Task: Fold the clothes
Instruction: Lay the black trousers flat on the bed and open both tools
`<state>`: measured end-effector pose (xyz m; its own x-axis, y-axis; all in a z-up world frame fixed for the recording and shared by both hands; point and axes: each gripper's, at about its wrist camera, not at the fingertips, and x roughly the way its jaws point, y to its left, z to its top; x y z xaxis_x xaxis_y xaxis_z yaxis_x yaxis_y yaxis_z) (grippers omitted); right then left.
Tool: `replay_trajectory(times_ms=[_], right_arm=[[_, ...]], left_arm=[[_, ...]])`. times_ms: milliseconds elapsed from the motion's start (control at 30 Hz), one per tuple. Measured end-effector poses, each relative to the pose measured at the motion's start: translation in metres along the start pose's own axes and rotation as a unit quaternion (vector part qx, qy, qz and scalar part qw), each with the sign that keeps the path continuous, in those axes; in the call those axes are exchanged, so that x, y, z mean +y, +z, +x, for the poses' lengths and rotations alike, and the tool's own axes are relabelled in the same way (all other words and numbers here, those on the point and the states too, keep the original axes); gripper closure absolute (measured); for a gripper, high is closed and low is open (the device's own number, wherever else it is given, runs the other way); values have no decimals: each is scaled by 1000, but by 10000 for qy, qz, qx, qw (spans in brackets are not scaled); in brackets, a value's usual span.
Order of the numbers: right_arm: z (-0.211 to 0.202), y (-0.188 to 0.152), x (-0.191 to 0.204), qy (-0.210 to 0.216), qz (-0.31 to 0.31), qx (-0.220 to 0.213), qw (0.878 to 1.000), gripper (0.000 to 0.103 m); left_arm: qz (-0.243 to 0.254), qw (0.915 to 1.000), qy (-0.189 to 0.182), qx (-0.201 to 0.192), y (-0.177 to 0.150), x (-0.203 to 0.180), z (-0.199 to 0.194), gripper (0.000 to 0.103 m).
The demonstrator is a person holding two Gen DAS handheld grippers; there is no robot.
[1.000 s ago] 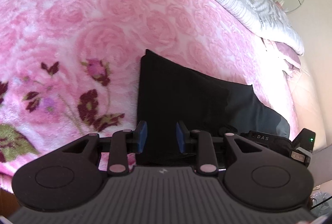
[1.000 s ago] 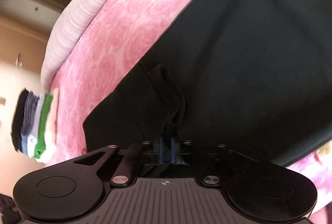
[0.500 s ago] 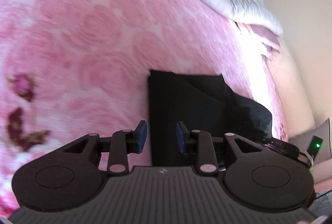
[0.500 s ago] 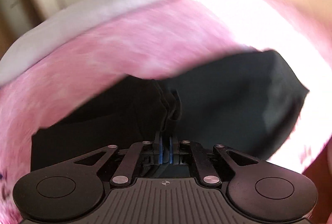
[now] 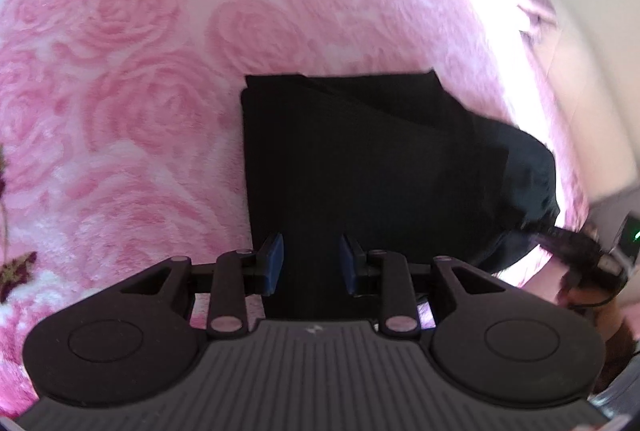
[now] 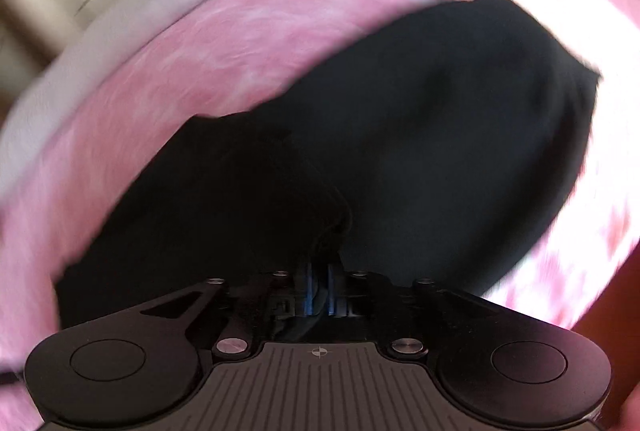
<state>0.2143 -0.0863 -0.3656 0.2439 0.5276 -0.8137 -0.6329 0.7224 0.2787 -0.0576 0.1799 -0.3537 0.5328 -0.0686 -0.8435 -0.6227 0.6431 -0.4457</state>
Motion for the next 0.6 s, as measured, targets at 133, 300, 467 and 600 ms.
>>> replay_trajectory(times_ms=[133, 300, 467, 600], right_arm=[[-25, 13, -12, -242, -225, -622, 9975, 99], [-39, 27, -54, -961, 83, -997, 9903, 99], [-17, 30, -113, -696, 1421, -433, 9865, 98], [-21, 35, -105, -687, 850, -496, 9928, 99]], left_arm=[[270, 9996, 8, 79, 3, -17, 6, 78], [443, 9987, -99, 229, 4, -38, 28, 78], [677, 9968, -131, 404, 0, -63, 50, 78], [677, 9966, -44, 467, -1, -68, 53, 78]])
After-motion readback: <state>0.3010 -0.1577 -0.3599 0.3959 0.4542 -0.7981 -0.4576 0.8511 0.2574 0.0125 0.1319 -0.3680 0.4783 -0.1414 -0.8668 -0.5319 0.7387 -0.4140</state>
